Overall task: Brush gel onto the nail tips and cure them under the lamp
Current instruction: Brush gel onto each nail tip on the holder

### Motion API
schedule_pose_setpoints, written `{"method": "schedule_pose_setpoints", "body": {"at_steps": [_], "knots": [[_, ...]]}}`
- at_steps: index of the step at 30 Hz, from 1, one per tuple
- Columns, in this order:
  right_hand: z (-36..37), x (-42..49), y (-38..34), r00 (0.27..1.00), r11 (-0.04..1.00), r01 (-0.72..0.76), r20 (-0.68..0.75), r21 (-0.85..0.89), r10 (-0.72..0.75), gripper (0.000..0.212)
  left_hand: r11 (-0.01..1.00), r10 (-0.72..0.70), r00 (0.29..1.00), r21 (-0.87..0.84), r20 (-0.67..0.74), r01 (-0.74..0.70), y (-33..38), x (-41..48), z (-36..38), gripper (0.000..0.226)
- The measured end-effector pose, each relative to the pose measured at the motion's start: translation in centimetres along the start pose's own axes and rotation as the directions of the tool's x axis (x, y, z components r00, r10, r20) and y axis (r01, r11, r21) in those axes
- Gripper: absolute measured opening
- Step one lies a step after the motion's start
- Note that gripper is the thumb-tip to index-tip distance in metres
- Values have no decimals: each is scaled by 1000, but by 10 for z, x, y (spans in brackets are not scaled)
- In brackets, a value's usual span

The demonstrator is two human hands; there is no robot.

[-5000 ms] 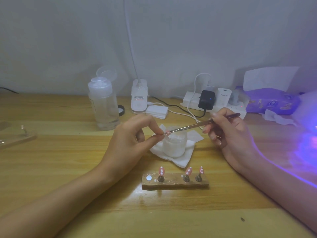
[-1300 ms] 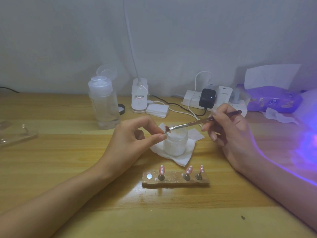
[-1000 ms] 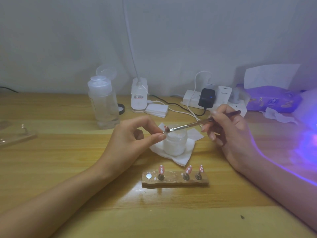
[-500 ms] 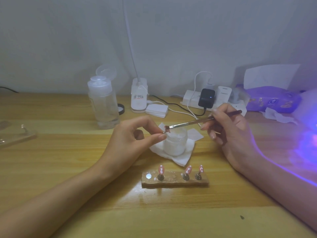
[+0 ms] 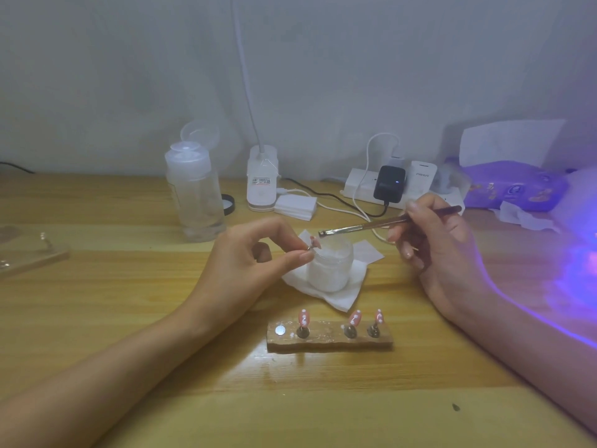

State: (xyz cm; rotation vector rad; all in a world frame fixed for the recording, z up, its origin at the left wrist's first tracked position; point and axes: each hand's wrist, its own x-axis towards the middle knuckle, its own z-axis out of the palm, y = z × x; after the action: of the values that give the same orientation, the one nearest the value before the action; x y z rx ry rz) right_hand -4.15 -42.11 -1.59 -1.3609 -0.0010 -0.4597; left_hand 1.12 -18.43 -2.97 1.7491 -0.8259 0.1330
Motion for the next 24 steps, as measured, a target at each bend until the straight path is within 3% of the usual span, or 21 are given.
{"method": "schedule_pose_setpoints", "body": {"at_steps": [14,17,21,24], "knots": [[-3,1,2,1000,999,-22,-22,-33,21,30,999,29,1000,33,-2,-29,2,0,2,13],[-2,0,1,1000,1000,-2,26,-6,2,26,997,49,999,57,-3,-49,2,0,2,11],[-2,1,3,999,999,-32,-3,-30,32,35,995,66,998,75,-10,-65,2,1,2,10],[-3,1,1,1000,1000,-17,-5,10,17,28,993,75,997,94,-14,-73,2,0,3,11]]}}
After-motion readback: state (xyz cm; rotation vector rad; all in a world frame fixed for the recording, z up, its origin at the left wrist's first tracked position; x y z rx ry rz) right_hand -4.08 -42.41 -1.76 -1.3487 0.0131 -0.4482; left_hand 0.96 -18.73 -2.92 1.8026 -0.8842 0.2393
